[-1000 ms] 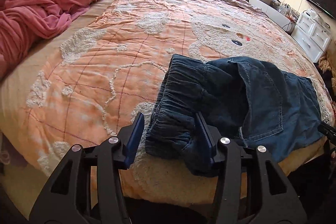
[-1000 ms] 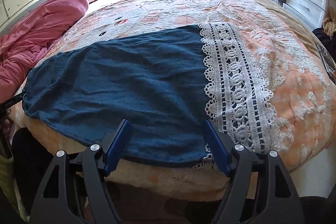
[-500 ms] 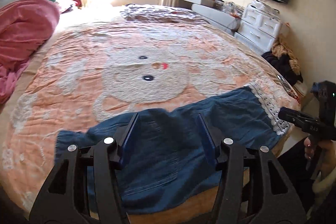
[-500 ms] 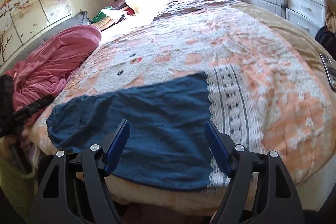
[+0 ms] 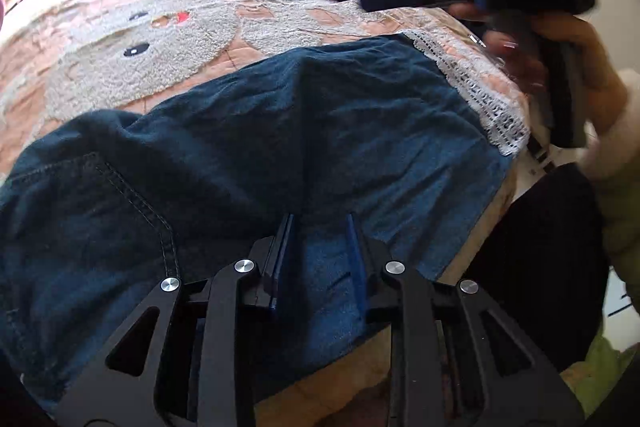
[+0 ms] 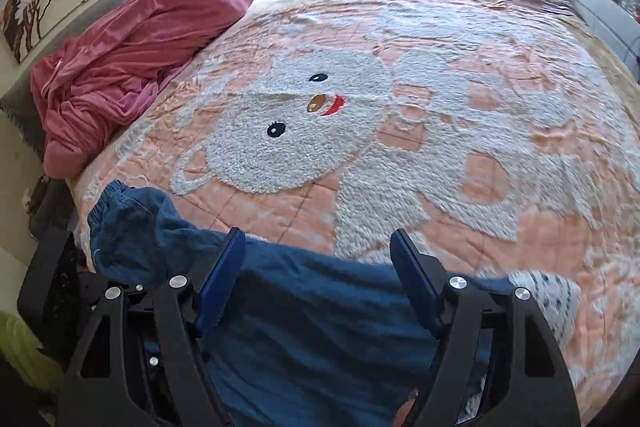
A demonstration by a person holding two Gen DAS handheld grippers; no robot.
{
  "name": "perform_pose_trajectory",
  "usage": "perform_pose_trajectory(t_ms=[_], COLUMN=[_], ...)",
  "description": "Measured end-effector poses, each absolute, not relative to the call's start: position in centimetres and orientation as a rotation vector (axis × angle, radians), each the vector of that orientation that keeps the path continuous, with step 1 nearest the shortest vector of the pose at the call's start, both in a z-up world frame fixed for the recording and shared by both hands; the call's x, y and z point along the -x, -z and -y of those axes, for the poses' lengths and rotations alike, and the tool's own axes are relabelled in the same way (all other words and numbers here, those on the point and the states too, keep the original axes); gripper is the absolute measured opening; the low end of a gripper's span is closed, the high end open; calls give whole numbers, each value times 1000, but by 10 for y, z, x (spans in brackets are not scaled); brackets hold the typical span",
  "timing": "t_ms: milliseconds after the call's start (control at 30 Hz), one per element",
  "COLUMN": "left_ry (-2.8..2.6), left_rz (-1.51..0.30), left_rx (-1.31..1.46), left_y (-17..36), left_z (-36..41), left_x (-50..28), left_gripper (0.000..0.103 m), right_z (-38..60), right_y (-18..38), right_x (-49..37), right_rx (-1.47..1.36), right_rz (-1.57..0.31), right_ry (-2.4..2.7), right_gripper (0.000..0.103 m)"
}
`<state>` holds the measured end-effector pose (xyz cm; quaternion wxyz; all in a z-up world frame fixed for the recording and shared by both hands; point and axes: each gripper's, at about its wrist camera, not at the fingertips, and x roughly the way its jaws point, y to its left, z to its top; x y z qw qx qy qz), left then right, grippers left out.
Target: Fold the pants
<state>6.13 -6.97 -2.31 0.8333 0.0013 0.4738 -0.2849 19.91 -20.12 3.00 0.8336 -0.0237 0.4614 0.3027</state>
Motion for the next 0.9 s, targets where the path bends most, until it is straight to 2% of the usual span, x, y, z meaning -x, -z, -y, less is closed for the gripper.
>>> perform_pose_trajectory(t_ms=[100,167,200,233,267,533,700,800,867,900], left_ry=[616,615,616,616,616,613,614,614,615,615], left_rz=[-1017,-1012,-1012,-1014,-1015,-1014,-1013,-1013,-1013,-1012], left_rx=[19,8,12,21,27,34,39,44,45,44], left_y=[25,24,24,25,25,25,26,26,26,26], left_z=[66,67,67,66,65,65,62,62,61,61], left_x=[-63,-61,-62,-62,-62,-64,-66,-67,-67,-68], left_gripper=[18,18,18,18,19,20,20,20,20,20], right_z=[170,151,144,141,140,167,172,170,166,163], right_y=[-14,4,14,21,23,-2,5,-1,-5,-6], right_x=[-227,-233,-232,-225,-214,-114,-109,-120,-125,-128], right_rx=[80,152,193,225,244,248,268,236,232,232], right_rz=[-1067,-1145,-1188,-1209,-1212,-1068,-1059,-1049,-1032,-1034], right_ry=[-698,-706,-717,-730,-759,-852,-820,-806,-799,-804], right_gripper=[68,53,27,13,4,2,2,4,8,14])
